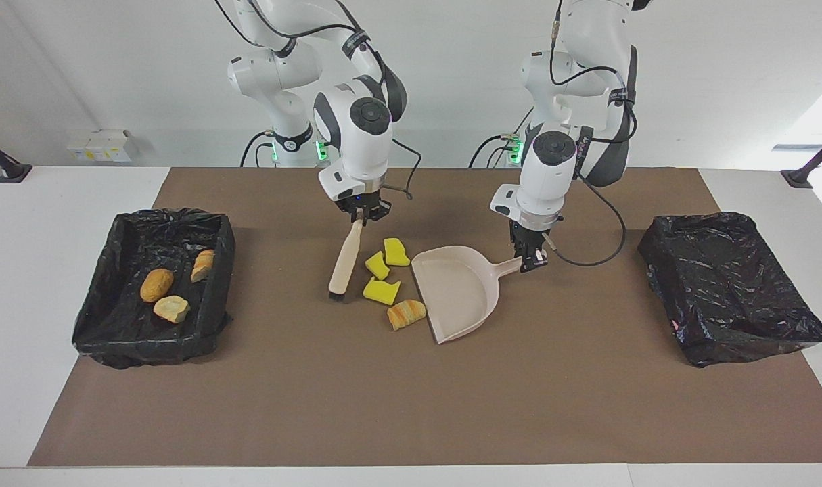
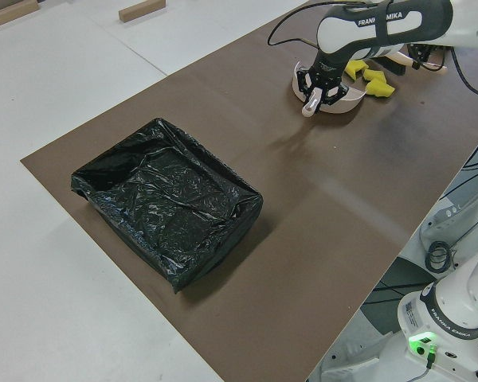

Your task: Sweep and dump trash in bin

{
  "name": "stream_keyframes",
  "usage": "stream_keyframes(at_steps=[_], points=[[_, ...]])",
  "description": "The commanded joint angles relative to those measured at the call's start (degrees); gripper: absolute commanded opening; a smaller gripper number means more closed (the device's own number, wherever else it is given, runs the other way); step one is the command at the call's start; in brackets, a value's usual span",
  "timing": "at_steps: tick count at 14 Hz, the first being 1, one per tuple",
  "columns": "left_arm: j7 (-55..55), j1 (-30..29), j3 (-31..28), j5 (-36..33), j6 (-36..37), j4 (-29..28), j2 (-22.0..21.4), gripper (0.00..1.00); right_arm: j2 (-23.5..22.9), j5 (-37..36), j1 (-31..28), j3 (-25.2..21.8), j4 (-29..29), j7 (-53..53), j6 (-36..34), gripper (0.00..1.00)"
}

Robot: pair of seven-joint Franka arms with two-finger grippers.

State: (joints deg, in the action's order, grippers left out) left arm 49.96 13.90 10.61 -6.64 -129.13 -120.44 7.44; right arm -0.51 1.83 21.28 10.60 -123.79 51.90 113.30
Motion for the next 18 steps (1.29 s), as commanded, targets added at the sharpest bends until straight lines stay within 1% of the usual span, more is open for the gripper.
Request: stream_keyframes(at_steps=[1, 3, 4, 5, 7, 10, 12, 14, 16, 18], points=[[0.1, 0.5, -0.6, -0.9, -1.3, -1.4, -1.5, 0.00, 4.5, 5.5, 2.3, 0.0, -6.3, 5.4, 3.7, 0.00], [0.1, 0.5, -0.6, -0.9, -1.3, -1.4, -1.5, 0.00, 3.7, 6.1, 5.9, 0.0, -6.2, 11.3, 6.4, 0.00], [0.1, 0.4, -0.6, -0.9, -1.3, -1.4, -1.5, 0.00, 1.8, 6.1, 8.4, 0.0, -6.0, 13.6, 9.9, 0.00], [0.1, 0.3, -0.6, -0.9, -1.1, -1.4, -1.5, 0.00, -0.3, 6.1, 9.7, -0.1, -5.1, 14.5, 11.9, 0.00], [-0.1, 0.5, -0.6, -0.9, -0.9, -1.4, -1.5, 0.00, -4.1, 4.8, 9.5, -0.1, -1.6, 13.3, 12.6, 0.00], [0.0, 0.3, -0.6, -0.9, -0.9, -1.4, -1.5, 0.00, -7.5, 2.5, 8.1, -0.3, 4.1, 6.9, 11.2, 0.00], [-0.1, 0.4, -0.6, -0.9, -1.0, -1.4, -1.5, 0.00, -9.2, 1.6, 7.3, -0.4, 7.2, 3.8, 9.9, 0.00], [-0.1, 0.4, -0.6, -0.9, -1.0, -1.4, -1.5, 0.00, -10.3, -0.8, 4.8, -0.2, 10.0, 0.6, 8.5, 0.00], [0.0, 0.3, -0.6, -0.9, -1.0, -1.4, -1.5, 0.00, -12.7, -1.0, 4.5, -0.1, 13.7, -2.8, 8.4, 0.00], [-0.1, 0.3, -0.6, -0.9, -1.0, -1.4, -1.5, 0.00, -12.9, -0.5, 4.4, -0.1, 16.5, -6.3, 6.6, 0.00]])
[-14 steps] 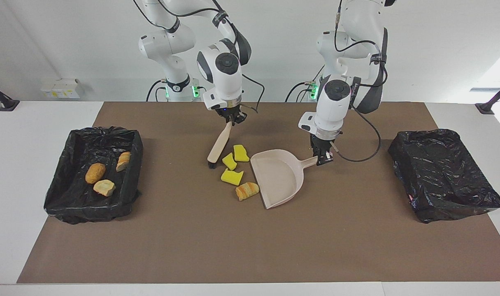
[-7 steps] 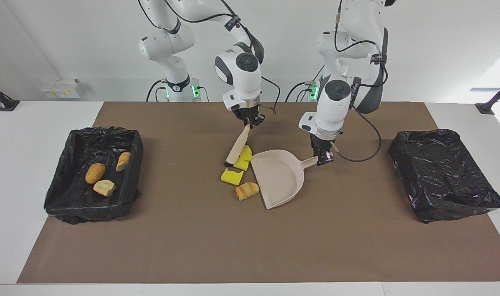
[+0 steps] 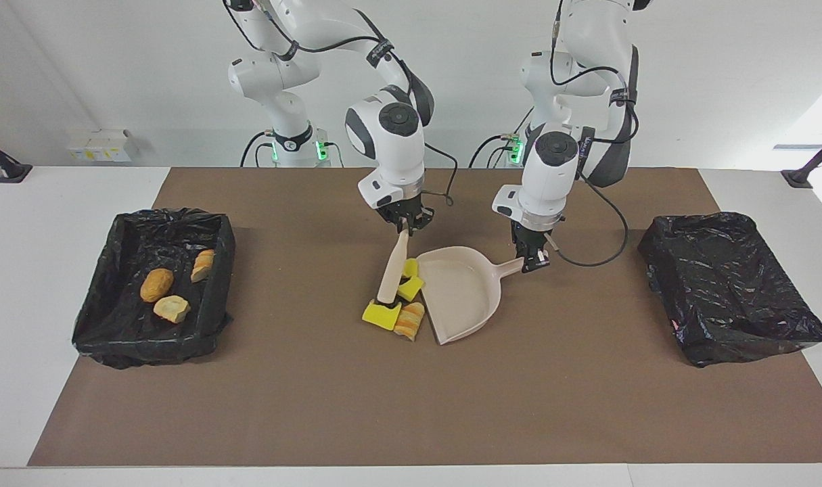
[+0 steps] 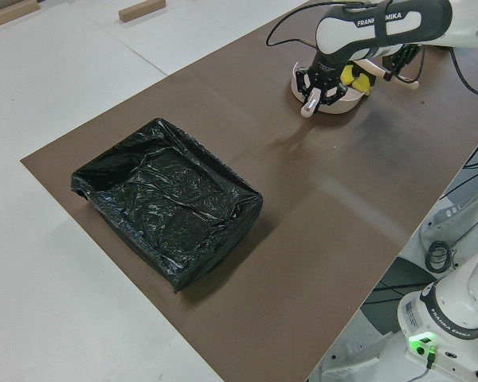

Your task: Sweep and dump trash in bin

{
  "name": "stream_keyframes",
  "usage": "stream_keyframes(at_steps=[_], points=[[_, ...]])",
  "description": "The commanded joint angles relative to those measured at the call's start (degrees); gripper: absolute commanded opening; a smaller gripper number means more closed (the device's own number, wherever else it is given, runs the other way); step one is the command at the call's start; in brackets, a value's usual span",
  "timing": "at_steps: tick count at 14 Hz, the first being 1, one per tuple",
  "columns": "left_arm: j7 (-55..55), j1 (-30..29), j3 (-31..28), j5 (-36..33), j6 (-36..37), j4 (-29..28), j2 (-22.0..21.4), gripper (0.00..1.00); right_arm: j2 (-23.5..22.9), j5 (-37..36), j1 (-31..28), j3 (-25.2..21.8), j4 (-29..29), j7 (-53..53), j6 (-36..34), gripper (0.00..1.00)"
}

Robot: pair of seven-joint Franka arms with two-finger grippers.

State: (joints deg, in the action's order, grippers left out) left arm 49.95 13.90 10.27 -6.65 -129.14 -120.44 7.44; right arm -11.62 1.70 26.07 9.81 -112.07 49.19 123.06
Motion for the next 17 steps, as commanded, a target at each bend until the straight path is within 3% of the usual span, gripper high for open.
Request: stream_keyframes(at_steps=[1, 5, 8, 11, 17], points=[[0.0, 0.3, -0.3, -0.9, -1.0, -1.4, -1.5, 0.00, -1.7, 0.2, -1.2, 0.6, 6.1, -6.7, -5.4, 0.00], [-0.1, 0.3, -0.3, -0.9, -0.9, -1.4, -1.5, 0.00, 0.8, -1.3, -7.0, 0.2, 6.9, -13.1, -10.9, 0.00], [-0.1, 0.3, -0.3, -0.9, -1.0, -1.4, -1.5, 0.00, 0.8, -6.9, -11.0, 0.3, 5.4, -18.9, -10.0, 0.00], [-0.1, 0.3, -0.3, -0.9, -1.0, -1.4, -1.5, 0.00, 0.5, -7.2, -13.9, 0.3, 2.6, -28.4, -7.7, 0.00], [-0.4, 1.3, 0.0, -0.9, -1.7, -1.3, -1.5, 0.00, -0.9, -5.0, -7.3, 0.8, -1.5, -28.5, -3.4, 0.00]])
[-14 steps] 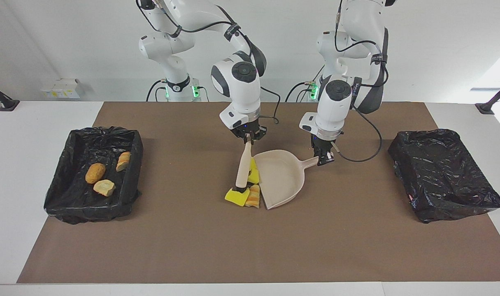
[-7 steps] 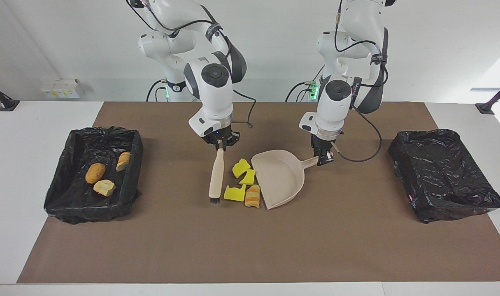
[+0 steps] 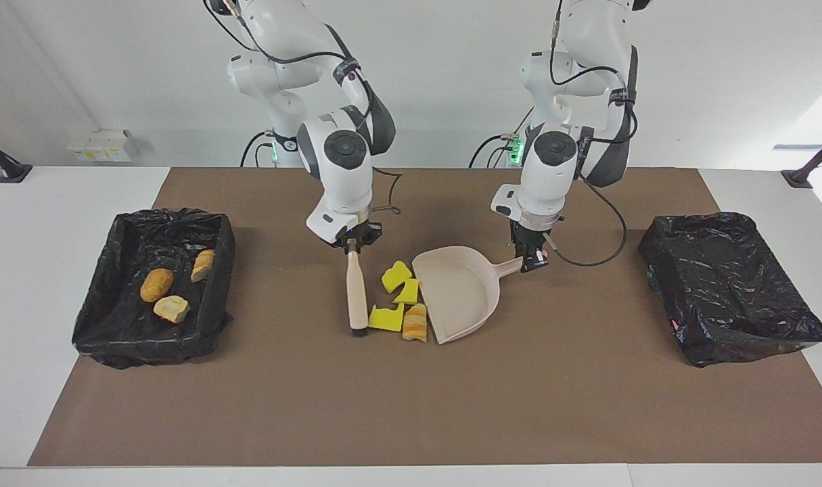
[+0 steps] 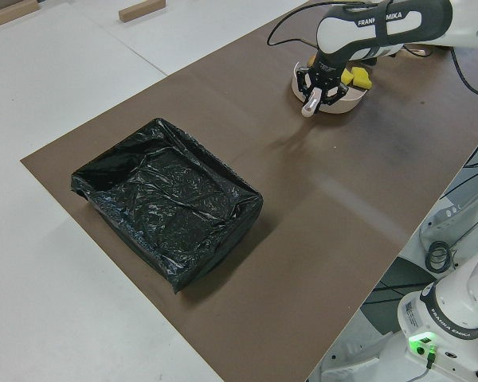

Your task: Sweep and dump trash in bin

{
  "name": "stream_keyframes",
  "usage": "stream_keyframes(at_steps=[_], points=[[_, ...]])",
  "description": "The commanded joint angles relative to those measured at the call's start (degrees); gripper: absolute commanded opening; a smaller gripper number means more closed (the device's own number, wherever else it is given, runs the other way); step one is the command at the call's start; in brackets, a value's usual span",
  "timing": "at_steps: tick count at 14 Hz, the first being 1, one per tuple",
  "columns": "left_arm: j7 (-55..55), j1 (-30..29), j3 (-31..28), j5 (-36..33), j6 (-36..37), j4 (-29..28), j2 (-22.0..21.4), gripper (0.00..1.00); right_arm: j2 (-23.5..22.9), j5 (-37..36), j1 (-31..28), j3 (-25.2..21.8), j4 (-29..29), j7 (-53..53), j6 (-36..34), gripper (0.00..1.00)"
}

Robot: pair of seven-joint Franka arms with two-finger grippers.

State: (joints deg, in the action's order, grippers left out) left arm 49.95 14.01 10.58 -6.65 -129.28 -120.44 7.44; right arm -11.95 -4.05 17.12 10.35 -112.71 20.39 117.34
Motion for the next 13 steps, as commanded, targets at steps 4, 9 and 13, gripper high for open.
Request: stream_keyframes(at_steps=[4, 9, 13], points=[[-5.1, 3.6, -0.3, -0.9, -1.6, -0.7, -1.4, 0.00, -2.3, 11.2, 6.5, 0.4, 2.9, -1.0, 4.7, 0.00], [-5.4, 3.1, -0.3, -0.9, -1.5, -0.6, -1.3, 0.00, -2.4, 13.1, 7.1, 0.3, 6.1, -1.4, 2.2, 0.00], [-7.8, 1.9, -0.4, -0.1, -1.2, 0.1, -1.0, 0.00, 1.4, 12.9, 3.7, 0.2, 6.7, -2.4, -3.3, 0.00]])
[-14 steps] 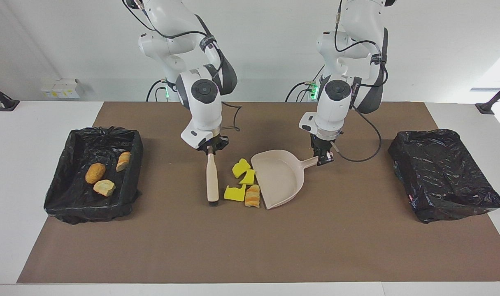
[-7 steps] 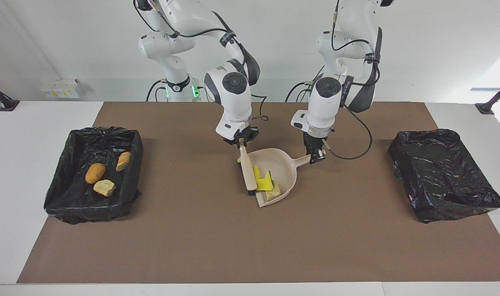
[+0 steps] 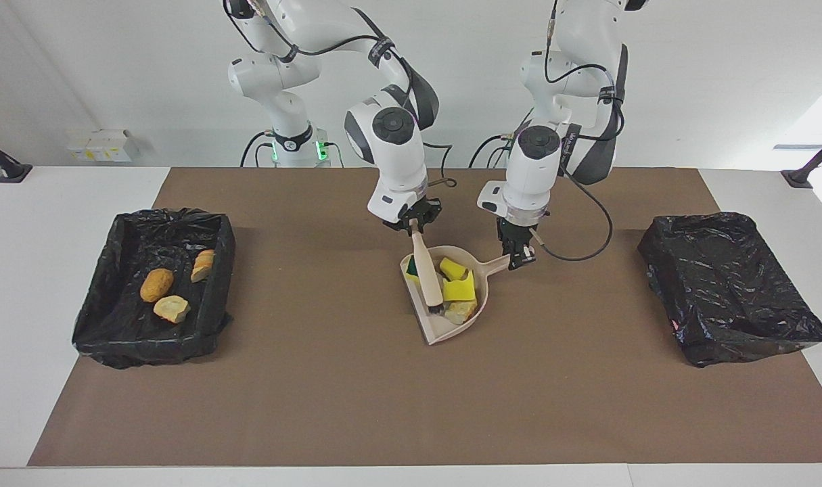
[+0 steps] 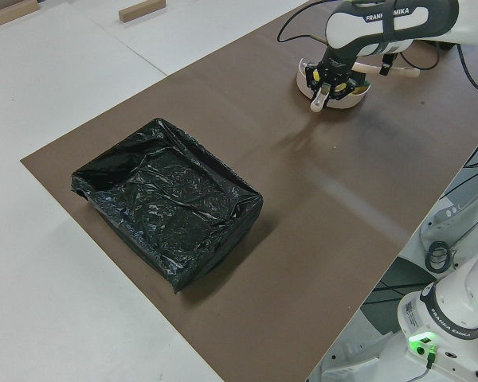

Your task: Sweep and dump trash in bin

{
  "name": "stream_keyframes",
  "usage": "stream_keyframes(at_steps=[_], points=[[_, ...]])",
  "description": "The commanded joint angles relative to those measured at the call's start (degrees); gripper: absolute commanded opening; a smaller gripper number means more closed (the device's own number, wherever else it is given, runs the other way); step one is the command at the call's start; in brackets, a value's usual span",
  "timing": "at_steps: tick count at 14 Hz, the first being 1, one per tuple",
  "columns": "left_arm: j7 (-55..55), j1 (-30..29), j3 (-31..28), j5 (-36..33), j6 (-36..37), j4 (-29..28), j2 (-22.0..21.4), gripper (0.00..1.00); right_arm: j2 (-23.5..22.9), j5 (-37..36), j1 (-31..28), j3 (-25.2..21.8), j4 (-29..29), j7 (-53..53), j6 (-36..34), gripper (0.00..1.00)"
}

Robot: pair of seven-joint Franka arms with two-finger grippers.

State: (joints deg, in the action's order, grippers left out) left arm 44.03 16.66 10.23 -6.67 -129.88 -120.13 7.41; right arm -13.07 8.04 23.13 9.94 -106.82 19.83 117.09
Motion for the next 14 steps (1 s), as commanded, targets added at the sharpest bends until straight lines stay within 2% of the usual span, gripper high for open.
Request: stream_keyframes(at_steps=[1, 8, 11, 14], points=[[-3.0, -1.1, 0.0, 0.3, -0.8, -0.2, -0.9, 0.00, 3.9, 1.4, -2.5, 0.6, 0.9, -1.8, -3.7, 0.00], [-3.2, -2.1, 0.0, 0.7, -0.6, -0.2, -1.2, 0.00, 4.8, 7.0, -1.5, 0.9, 1.3, -1.2, -2.0, 0.00], [-3.1, -2.1, -0.1, 0.7, -0.4, -0.2, -1.3, 0.00, 4.7, 5.5, -1.7, 0.7, 1.2, -1.0, -1.2, 0.00], [-3.3, -2.7, -0.3, 0.7, 0.3, 0.5, -2.1, 0.00, 5.6, 0.9, -1.6, 0.5, 0.7, 4.7, -5.1, 0.00]])
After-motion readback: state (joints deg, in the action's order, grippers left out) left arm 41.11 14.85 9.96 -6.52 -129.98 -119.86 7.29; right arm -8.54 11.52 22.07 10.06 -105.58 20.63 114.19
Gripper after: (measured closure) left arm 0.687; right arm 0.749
